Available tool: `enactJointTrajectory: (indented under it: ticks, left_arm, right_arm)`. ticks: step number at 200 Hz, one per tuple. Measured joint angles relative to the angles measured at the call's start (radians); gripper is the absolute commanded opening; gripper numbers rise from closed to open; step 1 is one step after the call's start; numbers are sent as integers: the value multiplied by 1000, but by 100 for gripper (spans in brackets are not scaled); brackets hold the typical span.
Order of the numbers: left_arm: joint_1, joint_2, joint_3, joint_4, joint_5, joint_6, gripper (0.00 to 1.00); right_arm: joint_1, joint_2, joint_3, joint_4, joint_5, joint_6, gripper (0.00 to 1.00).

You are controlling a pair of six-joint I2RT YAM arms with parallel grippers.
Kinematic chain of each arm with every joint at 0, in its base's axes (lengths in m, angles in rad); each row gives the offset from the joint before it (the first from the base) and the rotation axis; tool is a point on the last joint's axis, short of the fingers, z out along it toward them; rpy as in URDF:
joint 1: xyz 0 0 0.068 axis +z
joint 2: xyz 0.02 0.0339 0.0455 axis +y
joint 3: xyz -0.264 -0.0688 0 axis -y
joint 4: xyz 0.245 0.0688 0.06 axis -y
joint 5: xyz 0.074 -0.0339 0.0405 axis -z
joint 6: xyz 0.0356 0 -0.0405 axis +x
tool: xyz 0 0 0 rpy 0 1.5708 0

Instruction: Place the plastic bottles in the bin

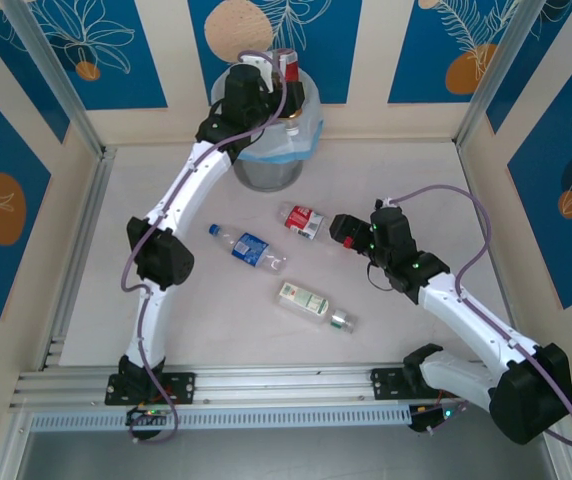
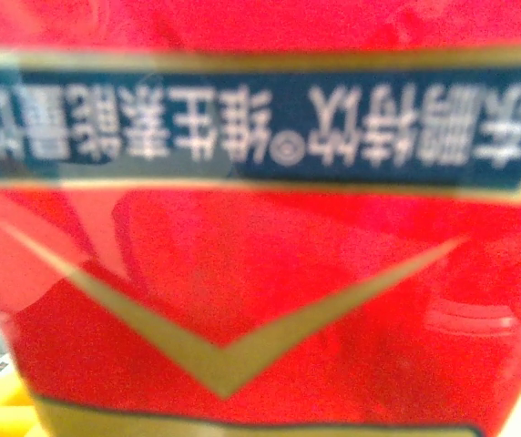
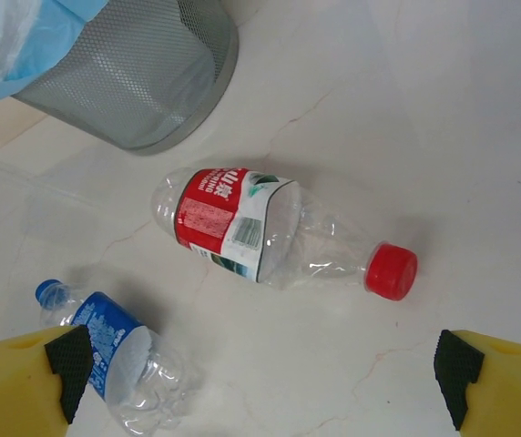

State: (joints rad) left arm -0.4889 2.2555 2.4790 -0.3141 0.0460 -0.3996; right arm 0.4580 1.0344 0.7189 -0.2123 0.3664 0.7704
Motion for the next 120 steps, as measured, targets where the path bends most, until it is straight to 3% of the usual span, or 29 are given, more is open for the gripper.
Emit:
enactJointTrajectory:
  ticks: [40, 120]
  left_arm:
    - [8, -3, 7, 2, 59, -48, 36]
    - [35, -3, 8, 118, 27, -35, 37]
  right_arm:
    - [0, -4, -9, 0, 5, 0, 98]
    - [-2, -4, -9, -7, 5, 0, 98]
